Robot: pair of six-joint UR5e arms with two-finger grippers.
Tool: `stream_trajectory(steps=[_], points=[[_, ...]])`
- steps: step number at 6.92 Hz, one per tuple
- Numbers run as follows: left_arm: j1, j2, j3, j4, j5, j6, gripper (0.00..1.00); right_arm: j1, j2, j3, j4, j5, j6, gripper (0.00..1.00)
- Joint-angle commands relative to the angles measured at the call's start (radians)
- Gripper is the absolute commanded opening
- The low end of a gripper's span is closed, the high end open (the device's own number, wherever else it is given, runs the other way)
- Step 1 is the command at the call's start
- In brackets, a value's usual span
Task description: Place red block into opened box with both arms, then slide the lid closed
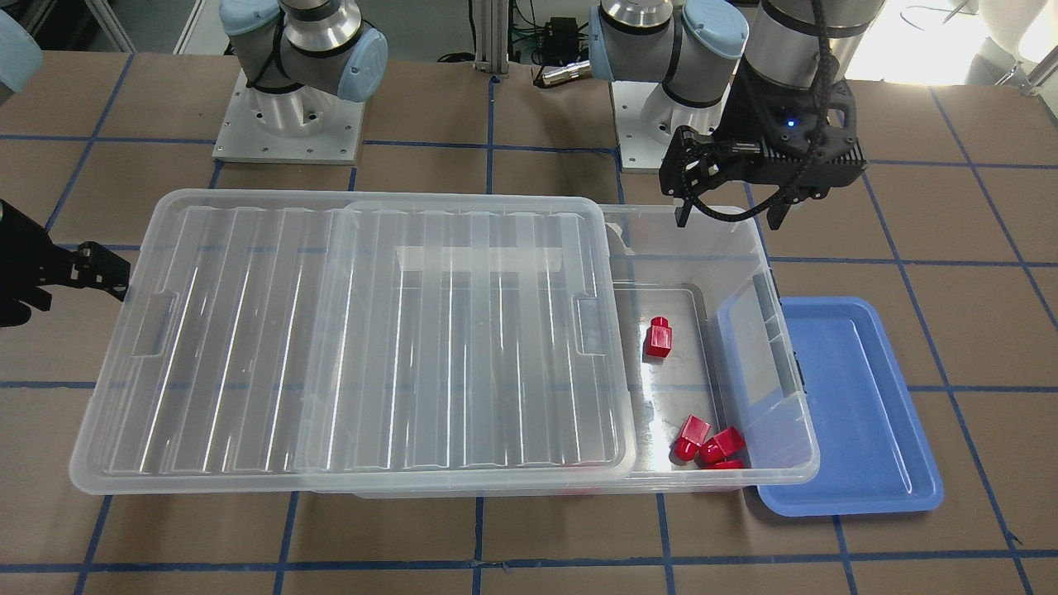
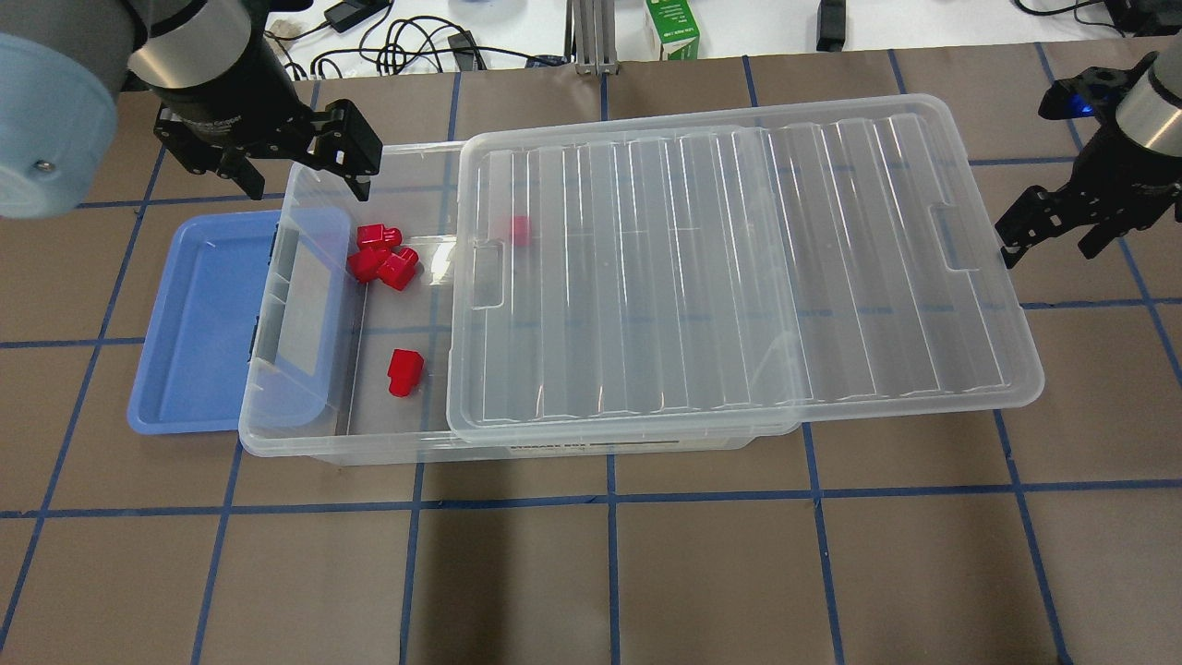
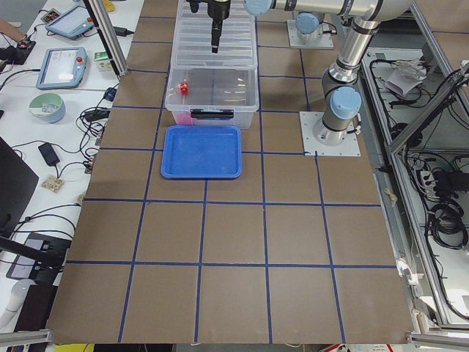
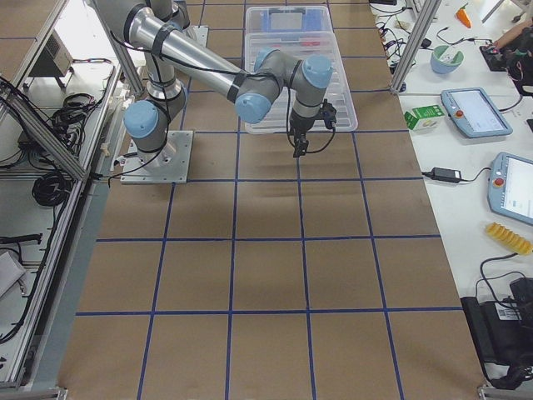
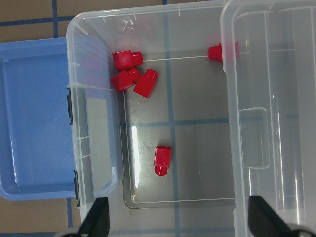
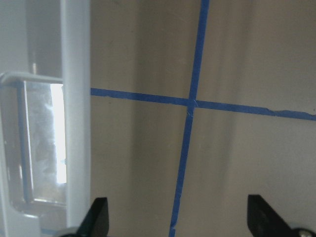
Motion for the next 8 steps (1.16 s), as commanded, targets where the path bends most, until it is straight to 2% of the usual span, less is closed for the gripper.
stream_trajectory(steps=[1,4,6,8], points=[[-0.004,-0.003,-0.003,0.004,-0.003,-0.007,1.0,0.095,-0.001,0.018,-0.041,0.001,0.086,1.0],[-0.005,0.003,-0.003,0.004,-0.003,-0.005,1.0,0.25,-0.008,0.018,-0.042,0.003,0.291,1.0],[-0.005,0.001,-0.003,0.006,-0.003,-0.004,1.0,0.368,-0.004,0.018,-0.122,-0.016,0.404,1.0],[-0.007,0.003,-0.003,0.006,-0.003,-0.005,1.0,0.373,0.001,0.007,-0.122,-0.016,0.399,1.0]])
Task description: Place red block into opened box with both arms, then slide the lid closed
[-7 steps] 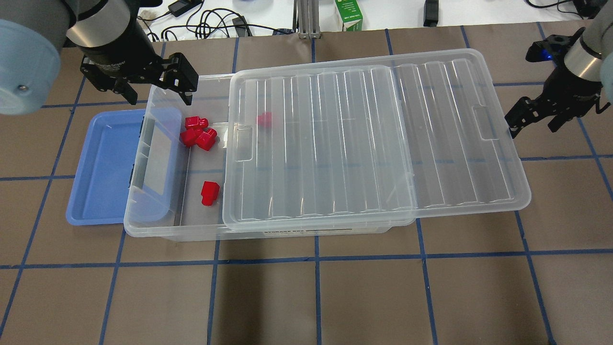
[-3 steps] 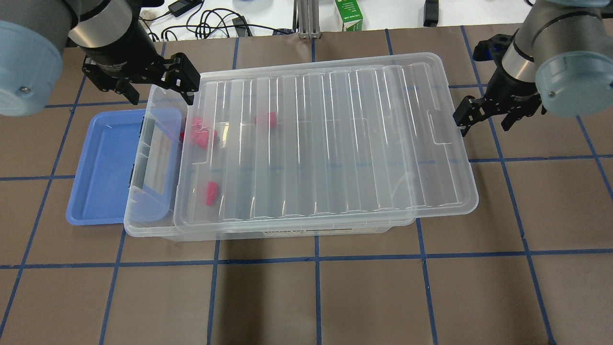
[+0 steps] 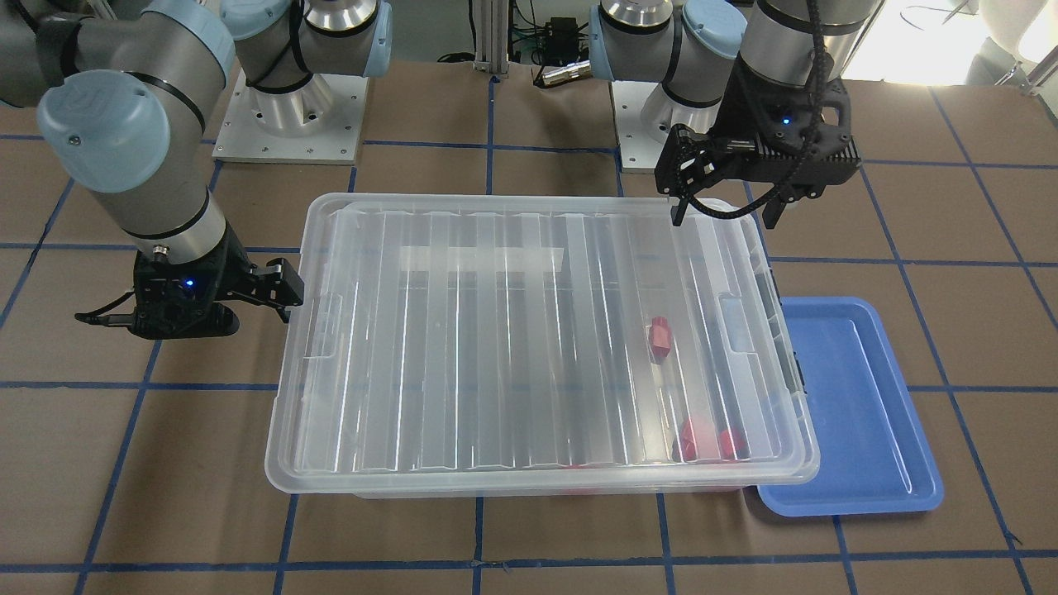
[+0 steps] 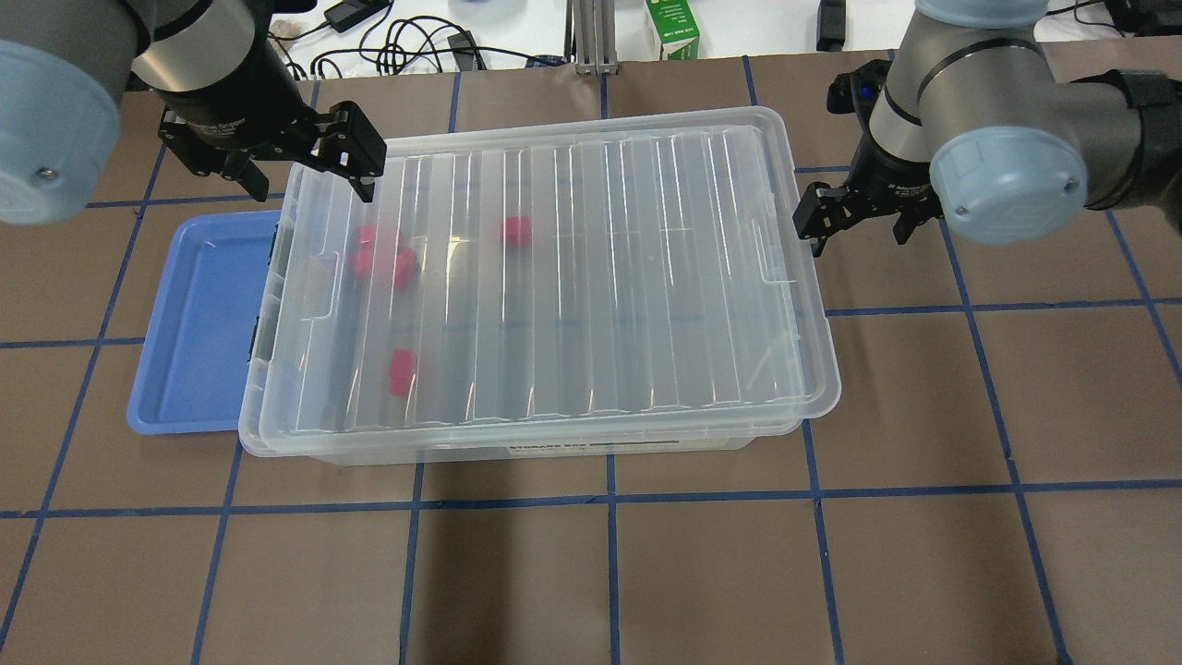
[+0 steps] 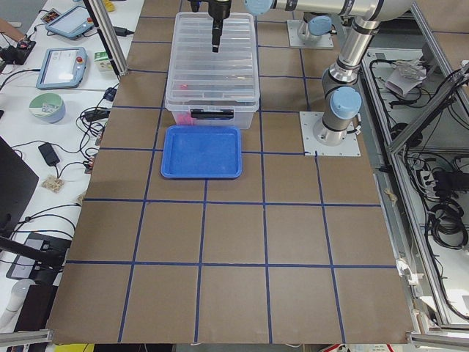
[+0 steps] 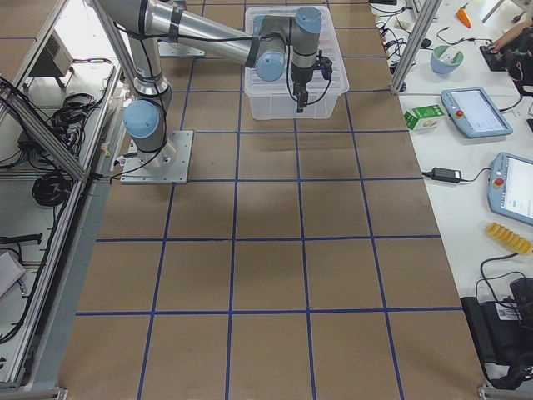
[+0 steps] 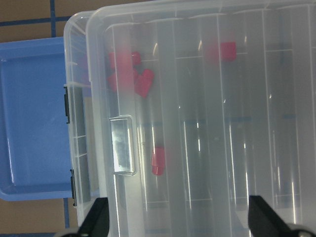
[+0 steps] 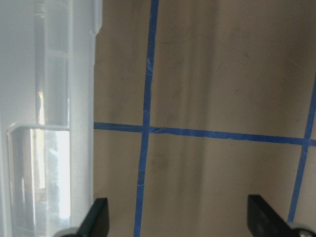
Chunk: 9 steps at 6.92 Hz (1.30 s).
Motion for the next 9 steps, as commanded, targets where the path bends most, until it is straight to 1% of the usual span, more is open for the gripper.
stream_trajectory(steps=[1,2,3,4,5,6,9], points=[[-0.001,0.001,0.0,-0.001,0.0,0.0,1.0,0.004,0.005,-0.023,-0.007,0.0,-0.002,1.0],[-0.001,0.002,0.0,-0.001,0.0,0.0,1.0,-0.002,0.001,-0.084,0.026,-0.002,0.0,1.0],[-0.002,0.004,0.0,-0.001,0.0,0.001,1.0,0.018,-0.025,-0.163,0.116,0.004,0.016,1.0],[-0.002,0.004,0.0,-0.001,0.002,0.001,1.0,0.06,-0.061,-0.245,0.233,0.012,0.042,1.0],[-0.002,0.004,0.0,-0.001,0.002,0.001,1.0,0.108,-0.067,-0.317,0.326,0.01,0.099,1.0],[-0.004,0.004,0.0,-0.001,0.002,0.001,1.0,0.142,-0.073,-0.343,0.339,0.007,0.128,1.0],[-0.004,0.002,0.0,-0.001,0.002,0.001,1.0,0.151,-0.072,-0.348,0.338,-0.002,0.13,1.0]])
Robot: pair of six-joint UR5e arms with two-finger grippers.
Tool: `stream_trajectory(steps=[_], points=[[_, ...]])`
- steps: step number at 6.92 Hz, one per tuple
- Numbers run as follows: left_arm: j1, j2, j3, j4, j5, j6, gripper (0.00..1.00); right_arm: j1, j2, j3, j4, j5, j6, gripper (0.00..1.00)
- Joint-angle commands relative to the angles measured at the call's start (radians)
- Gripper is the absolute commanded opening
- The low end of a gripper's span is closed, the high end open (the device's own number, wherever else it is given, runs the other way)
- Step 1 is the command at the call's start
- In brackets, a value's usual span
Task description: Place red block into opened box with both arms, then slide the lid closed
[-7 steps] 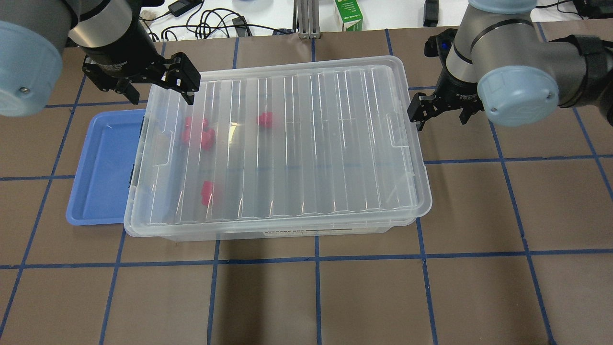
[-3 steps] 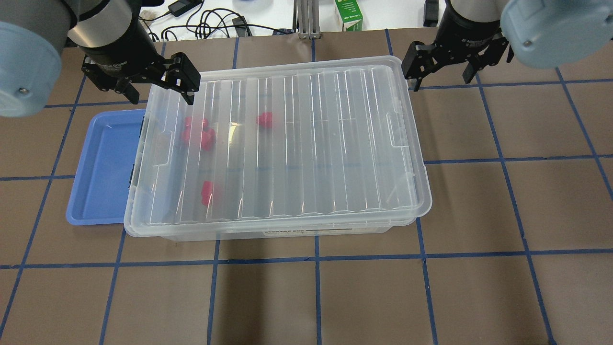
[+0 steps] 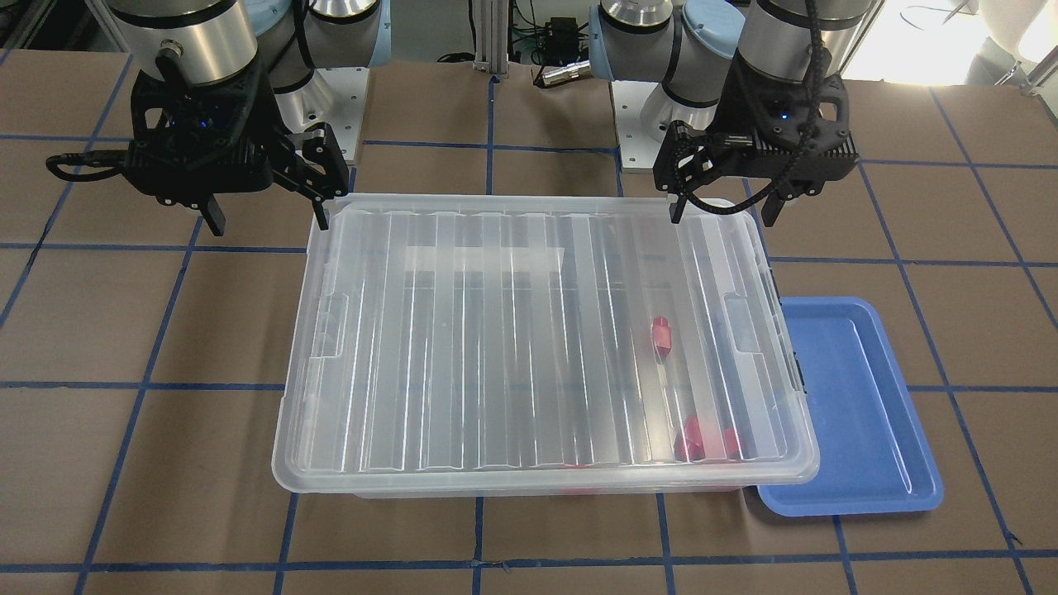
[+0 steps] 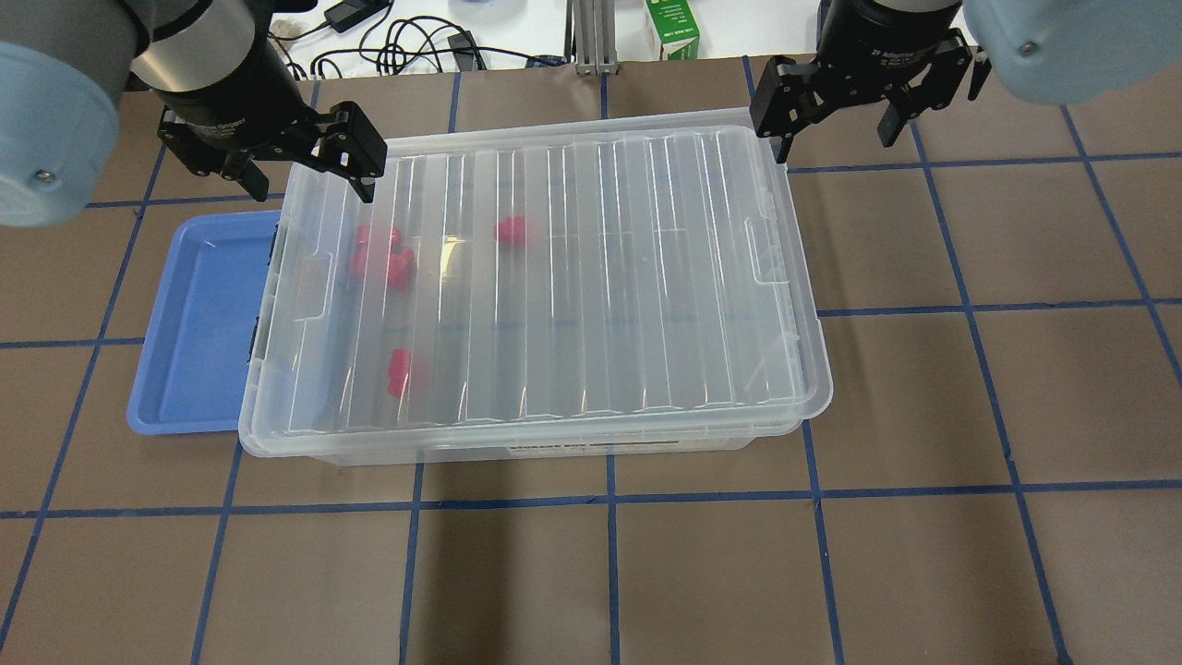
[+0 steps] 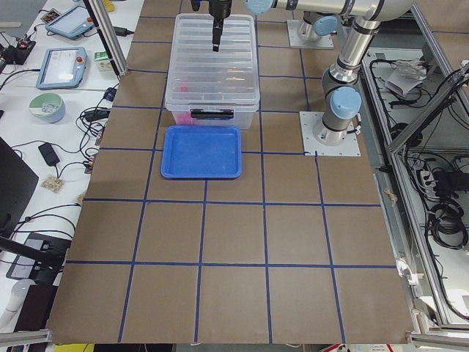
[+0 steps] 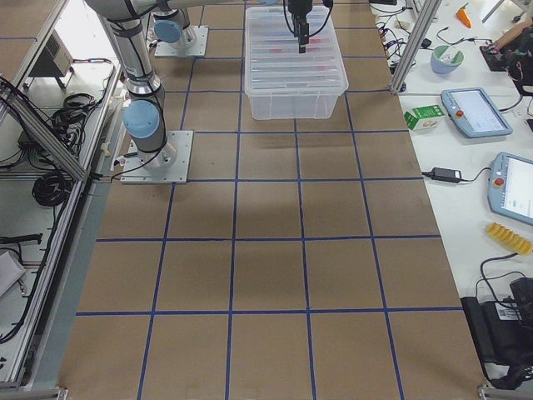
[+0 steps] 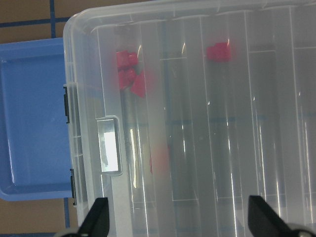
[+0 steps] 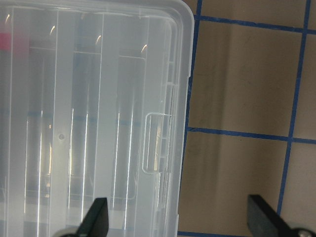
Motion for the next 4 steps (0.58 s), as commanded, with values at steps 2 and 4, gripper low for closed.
stream_trajectory(steps=[2,4], points=[[0.0,-0.006,0.003,0.0,0.01,0.0,1.0,0.003,-0.003,-0.002,0.009,0.001,-0.009,1.0],[0.0,0.0,0.009,0.0,0.005,0.0,1.0,0.002,-0.003,0.003,0.006,0.007,-0.003,1.0]])
